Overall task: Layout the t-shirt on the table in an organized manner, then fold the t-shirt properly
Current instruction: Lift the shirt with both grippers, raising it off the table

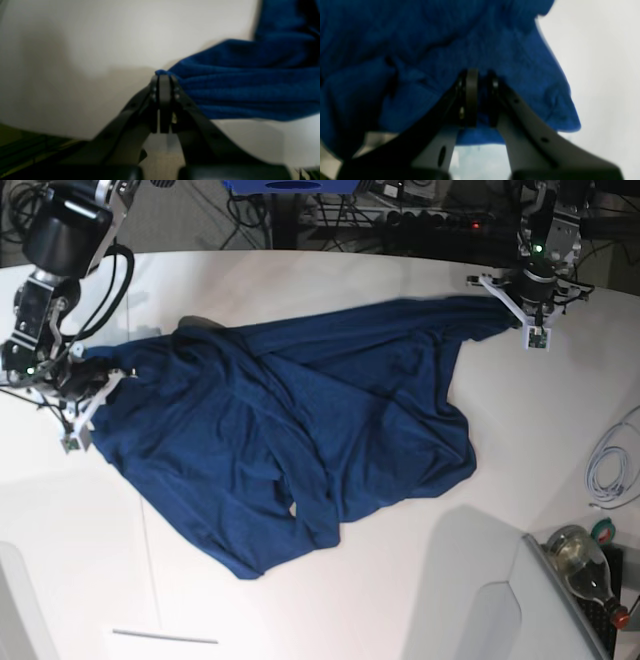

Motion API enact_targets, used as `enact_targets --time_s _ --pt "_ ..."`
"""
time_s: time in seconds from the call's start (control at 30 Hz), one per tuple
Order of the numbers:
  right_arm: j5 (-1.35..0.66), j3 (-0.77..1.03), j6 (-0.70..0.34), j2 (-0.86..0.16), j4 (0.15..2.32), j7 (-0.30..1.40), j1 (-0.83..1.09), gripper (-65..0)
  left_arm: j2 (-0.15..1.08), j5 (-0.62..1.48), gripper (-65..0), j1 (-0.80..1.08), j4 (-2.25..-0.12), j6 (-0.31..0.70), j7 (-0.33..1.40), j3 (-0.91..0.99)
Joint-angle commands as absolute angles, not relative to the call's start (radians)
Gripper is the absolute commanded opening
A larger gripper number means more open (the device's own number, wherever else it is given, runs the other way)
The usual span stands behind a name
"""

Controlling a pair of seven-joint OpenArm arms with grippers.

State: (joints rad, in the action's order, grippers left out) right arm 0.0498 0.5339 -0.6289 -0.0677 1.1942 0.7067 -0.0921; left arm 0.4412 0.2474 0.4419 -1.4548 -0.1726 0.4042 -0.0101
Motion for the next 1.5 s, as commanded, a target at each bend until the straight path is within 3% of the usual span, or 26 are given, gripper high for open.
enact_targets --time_s 0.0,0.13,0.4,0.6,0.8,1.0,1.27,1.47 --pt "0.048 0.535 -0.602 -0.101 1.171 0.688 -0.125 -59.3 0.453 0.24 -65.0 0.42 -1.442 -0.183 0.394 -0.005" --pt "0.047 0.529 -0.533 -0.14 1.007 0.636 -0.197 -59.3 0.449 0.24 -65.0 0.312 -1.333 -0.183 0.394 -0.01" --pt "0.047 0.529 -0.421 -0.251 0.596 0.472 -0.46 -59.3 0.387 0.242 -65.0 -0.067 -1.073 -0.182 0.394 -0.205" --pt "0.047 0.527 -0.343 -0.315 0.527 0.426 -0.524 -59.3 0.351 0.245 -65.0 -0.191 -1.064 -0.182 0.481 -0.202" --pt "0.041 0.536 -0.348 -0.334 0.578 0.426 -0.464 -59.3 0.38 0.249 -65.0 -0.067 -1.343 -0.182 0.559 -0.147" --pt "0.041 0.538 -0.407 -0.266 0.889 0.493 -0.289 -59.3 0.38 0.243 -65.0 0.173 -1.621 -0.182 0.63 -0.001" --pt "0.041 0.53 -0.426 -0.173 1.237 0.616 -0.101 -59.3 0.378 0.242 -65.0 0.452 -1.771 -0.182 0.624 0.03" --pt "0.041 0.53 -0.426 -0.114 1.38 0.634 -0.002 -59.3 0.377 0.24 -65.0 0.518 -1.79 -0.183 0.624 0.021"
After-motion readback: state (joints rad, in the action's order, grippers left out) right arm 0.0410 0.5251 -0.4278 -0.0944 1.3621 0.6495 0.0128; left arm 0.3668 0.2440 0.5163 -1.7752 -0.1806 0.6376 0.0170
